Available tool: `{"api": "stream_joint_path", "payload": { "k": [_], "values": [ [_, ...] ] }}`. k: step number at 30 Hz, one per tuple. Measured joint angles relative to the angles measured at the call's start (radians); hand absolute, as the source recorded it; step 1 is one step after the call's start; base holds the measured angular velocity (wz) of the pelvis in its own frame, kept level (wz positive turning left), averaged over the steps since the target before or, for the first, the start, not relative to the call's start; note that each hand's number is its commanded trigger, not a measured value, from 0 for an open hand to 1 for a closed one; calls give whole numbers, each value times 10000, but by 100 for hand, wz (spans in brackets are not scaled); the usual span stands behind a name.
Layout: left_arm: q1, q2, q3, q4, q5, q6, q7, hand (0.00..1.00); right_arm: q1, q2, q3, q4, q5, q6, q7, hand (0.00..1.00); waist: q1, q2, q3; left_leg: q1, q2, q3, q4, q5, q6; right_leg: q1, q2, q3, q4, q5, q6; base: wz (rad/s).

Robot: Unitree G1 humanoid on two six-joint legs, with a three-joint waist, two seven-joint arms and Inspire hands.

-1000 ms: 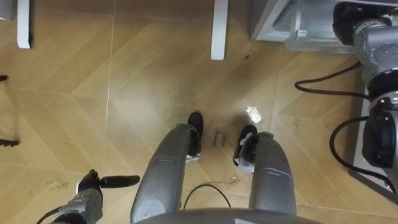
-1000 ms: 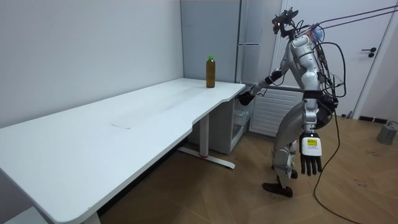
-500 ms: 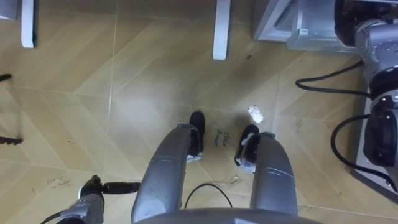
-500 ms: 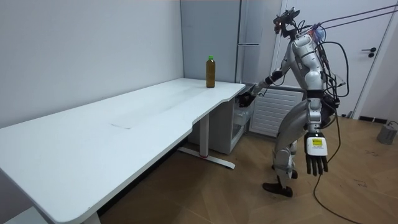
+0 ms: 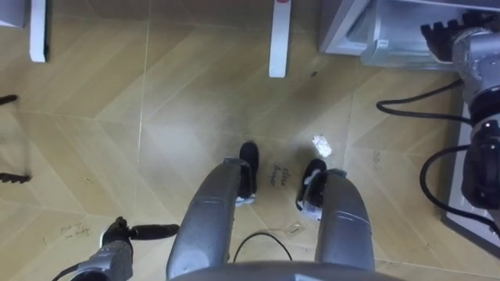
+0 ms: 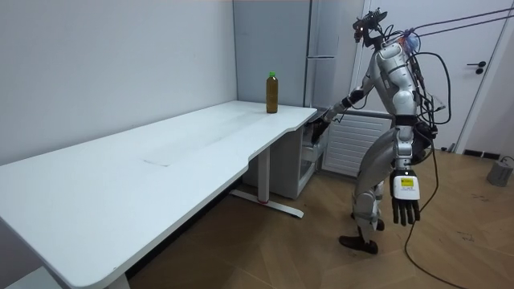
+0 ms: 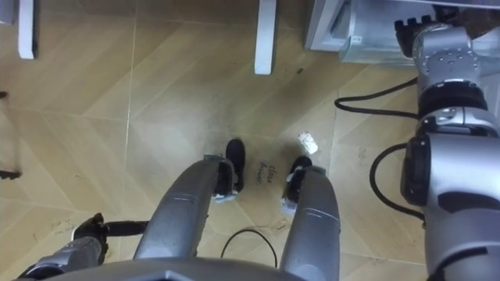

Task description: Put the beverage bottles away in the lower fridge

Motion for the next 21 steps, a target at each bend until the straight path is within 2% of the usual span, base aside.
{"api": "stream_joint_path", "payload": {
  "k": [11, 21],
  "values": [
    [1, -23, -13, 0, -419, 14, 4, 0, 74, -101, -8, 127, -12, 0, 238, 0, 3, 19, 10, 84, 2, 19, -57, 3, 2, 84, 60, 13, -76, 1, 3, 0],
    [40, -31, -17, 8, -402, 135, -102, 0, 698, -139, -7, 127, 238, 31, 459, 0, 29, 19, 15, 975, 3, 53, -409, -5, -22, 937, 135, 73, -421, -22, 59, -1]
  ]
}}
